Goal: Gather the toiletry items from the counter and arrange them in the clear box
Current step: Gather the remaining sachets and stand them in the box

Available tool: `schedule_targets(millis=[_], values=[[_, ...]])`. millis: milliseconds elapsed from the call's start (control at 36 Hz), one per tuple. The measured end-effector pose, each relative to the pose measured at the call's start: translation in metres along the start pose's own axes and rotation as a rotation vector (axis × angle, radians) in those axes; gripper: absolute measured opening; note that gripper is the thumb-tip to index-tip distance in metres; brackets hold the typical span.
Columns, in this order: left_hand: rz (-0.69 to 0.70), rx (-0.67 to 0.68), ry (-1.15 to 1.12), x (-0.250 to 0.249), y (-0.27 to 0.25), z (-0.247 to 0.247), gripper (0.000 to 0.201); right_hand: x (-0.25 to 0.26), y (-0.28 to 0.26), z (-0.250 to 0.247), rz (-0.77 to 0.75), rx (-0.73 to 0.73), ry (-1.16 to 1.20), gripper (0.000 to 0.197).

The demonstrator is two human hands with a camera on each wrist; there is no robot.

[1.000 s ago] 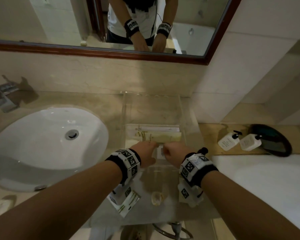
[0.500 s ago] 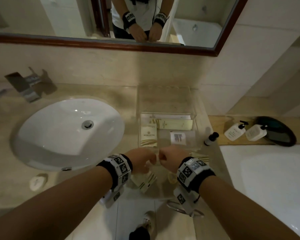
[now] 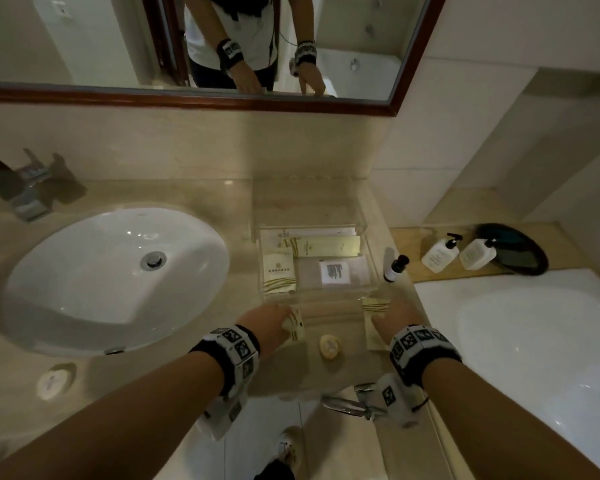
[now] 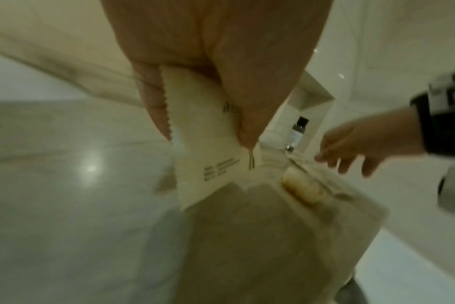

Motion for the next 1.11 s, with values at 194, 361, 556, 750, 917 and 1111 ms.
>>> schedule_targets(millis=[194,361,556,750,917,1111], values=[[0.004,-0.115,-0.225,-0.019,0.005,-0.011,0.034,-0.022,0.014,0.019,0.070,0.095,0.073,0.083],[-0.004,-0.099,-0.361,-0.026,0.008,-0.012,0.033,-0.012,0.012,0.012,-0.029,0.186,-0.019,0.017],[0.114,0.002,-0.397,-0.058,0.009,0.003,0.044,-0.004,-0.013,-0.011,-0.213,0.062,0.605,0.021],[0.120,-0.204,-0.925,-0.048,0.001,-0.010,0.028,0.050,-0.041,0.021,-0.385,0.345,0.752,0.035],[0.097,-0.236,-1.008,-0.030,-0.019,-0.014,0.033,0.107,-0.082,0.037,-0.482,0.353,0.235,0.028],[0.023,-0.328,-0.886,0.034,-0.057,-0.028,0.030,0.166,-0.112,0.061,-0.501,0.446,0.188,0.031]])
Point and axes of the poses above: each hand's wrist, its own y-axis towards the middle knuckle, its own z-axis out of the palm, x = y × z, the point moved 9 cm from there along y, towards the middle knuckle, and after that the axes turned 10 degrees about x, right-handed, at the moved point
